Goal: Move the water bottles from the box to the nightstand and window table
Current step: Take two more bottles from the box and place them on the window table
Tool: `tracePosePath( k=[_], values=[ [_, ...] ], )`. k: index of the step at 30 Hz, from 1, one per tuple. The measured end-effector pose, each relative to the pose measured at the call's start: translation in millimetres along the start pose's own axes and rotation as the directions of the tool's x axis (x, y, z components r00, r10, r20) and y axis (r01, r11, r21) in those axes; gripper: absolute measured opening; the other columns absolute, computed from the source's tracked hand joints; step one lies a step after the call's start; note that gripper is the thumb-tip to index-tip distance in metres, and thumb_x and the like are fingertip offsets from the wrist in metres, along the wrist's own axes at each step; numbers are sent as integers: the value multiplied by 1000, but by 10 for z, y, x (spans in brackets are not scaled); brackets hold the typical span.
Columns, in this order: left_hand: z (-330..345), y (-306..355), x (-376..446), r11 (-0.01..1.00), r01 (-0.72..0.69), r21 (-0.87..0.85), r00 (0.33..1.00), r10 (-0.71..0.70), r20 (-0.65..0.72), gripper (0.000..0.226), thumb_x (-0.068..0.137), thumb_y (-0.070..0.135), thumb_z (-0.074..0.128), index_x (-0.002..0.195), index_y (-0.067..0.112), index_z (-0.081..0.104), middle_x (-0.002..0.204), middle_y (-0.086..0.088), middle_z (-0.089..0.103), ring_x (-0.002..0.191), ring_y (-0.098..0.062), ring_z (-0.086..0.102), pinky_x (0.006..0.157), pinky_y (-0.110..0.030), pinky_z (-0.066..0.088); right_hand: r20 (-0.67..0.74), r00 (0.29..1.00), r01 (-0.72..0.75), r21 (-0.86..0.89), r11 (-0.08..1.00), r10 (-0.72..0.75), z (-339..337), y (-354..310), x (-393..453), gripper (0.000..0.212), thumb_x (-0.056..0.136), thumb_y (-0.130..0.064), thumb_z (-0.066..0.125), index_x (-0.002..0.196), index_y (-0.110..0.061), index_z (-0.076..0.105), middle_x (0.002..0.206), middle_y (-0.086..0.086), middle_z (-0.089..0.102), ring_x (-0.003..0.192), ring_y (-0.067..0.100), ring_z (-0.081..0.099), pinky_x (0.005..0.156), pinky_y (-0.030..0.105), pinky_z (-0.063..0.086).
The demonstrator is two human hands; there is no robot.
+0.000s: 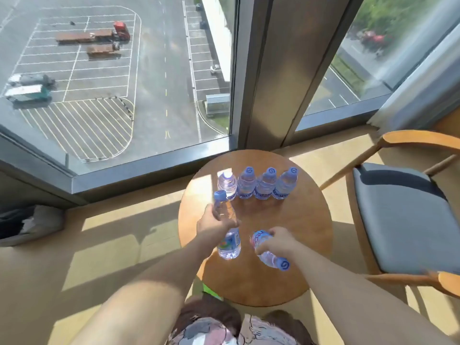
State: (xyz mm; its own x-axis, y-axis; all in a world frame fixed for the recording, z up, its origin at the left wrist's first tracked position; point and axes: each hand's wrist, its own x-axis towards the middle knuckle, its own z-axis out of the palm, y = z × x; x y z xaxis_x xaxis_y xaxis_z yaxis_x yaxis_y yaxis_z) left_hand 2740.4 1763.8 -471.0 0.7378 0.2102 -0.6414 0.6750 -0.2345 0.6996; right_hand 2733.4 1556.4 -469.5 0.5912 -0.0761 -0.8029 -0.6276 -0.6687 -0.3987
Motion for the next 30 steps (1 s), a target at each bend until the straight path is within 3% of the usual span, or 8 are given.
tracePosePath(
  k=[2, 7, 10, 14, 17, 23, 27, 30],
  values=[
    [-39, -18, 193, 999, 3, 37, 1000, -4, 18, 55, 50, 46, 82, 99, 36, 59, 89, 16, 71, 97, -15, 66, 86, -42, 58, 20, 999, -39, -40, 998, 40, 49, -108, 130, 81, 65, -22, 94, 135, -10, 56, 123, 8, 63, 108, 24, 64, 92, 34, 55],
    [-98, -88, 491, 979, -14, 204, 999, 4, 51, 66, 45, 35, 94, 98, 31, 57, 94, 10, 71, 94, -21, 67, 85, -44, 58, 71, 994, -72, -147, 986, 83, 75, -321, 364, 79, 69, -23, 93, 137, -8, 54, 123, 7, 60, 111, 25, 62, 92, 32, 53],
    [-63, -114, 574, 978, 26, 207, 999, -30, 15, 62, 49, 30, 95, 95, 30, 53, 91, 9, 68, 91, -22, 66, 82, -40, 58, 103, 990, -71, -233, 970, 98, 77, -411, 508, 82, 70, -25, 93, 139, -9, 51, 129, 8, 57, 113, 26, 60, 94, 33, 53],
    [40, -122, 652, 978, 75, 196, 997, -76, -3, 66, 55, 25, 92, 106, 29, 50, 94, 4, 68, 84, -20, 64, 63, -27, 48, 160, 984, -11, -385, 923, 79, 102, -487, 671, 77, 71, -29, 91, 135, -13, 51, 128, 7, 58, 112, 26, 61, 97, 40, 55],
    [124, -122, 668, 975, 93, 204, 996, -90, -23, 73, 60, 23, 91, 120, 27, 49, 103, 0, 68, 91, -24, 64, 68, -26, 44, 164, 985, 33, -462, 886, 49, 96, -519, 726, 71, 67, -31, 93, 127, -14, 57, 123, 6, 61, 108, 26, 63, 93, 40, 58],
    [203, 48, 616, 981, 72, 179, 997, -72, -5, 75, 70, 38, 92, 127, 19, 49, 115, -2, 64, 104, -25, 61, 87, -35, 53, 125, 992, 75, -349, 934, -33, 15, -583, 689, 106, 63, -18, 94, 154, -19, 40, 150, 5, 50, 132, 28, 53, 98, 34, 52],
    [175, 259, 578, 964, -100, 245, 995, 93, 43, 51, 77, 36, 87, 118, 28, 57, 111, 2, 66, 101, -25, 64, 89, -41, 55, 46, 995, 93, -283, 955, -83, -77, -598, 642, 95, 71, -9, 85, 154, -21, 41, 152, 7, 46, 132, 27, 52, 96, 31, 49],
    [115, 370, 612, 929, -166, 331, 986, 166, 26, 37, 81, 36, 83, 114, 29, 66, 106, 4, 70, 100, -24, 67, 90, -37, 54, -44, 998, 37, -230, 973, -48, -76, -590, 595, 78, 74, -11, 84, 145, -18, 51, 142, 9, 52, 107, 24, 57, 82, 32, 52]
  ],
)
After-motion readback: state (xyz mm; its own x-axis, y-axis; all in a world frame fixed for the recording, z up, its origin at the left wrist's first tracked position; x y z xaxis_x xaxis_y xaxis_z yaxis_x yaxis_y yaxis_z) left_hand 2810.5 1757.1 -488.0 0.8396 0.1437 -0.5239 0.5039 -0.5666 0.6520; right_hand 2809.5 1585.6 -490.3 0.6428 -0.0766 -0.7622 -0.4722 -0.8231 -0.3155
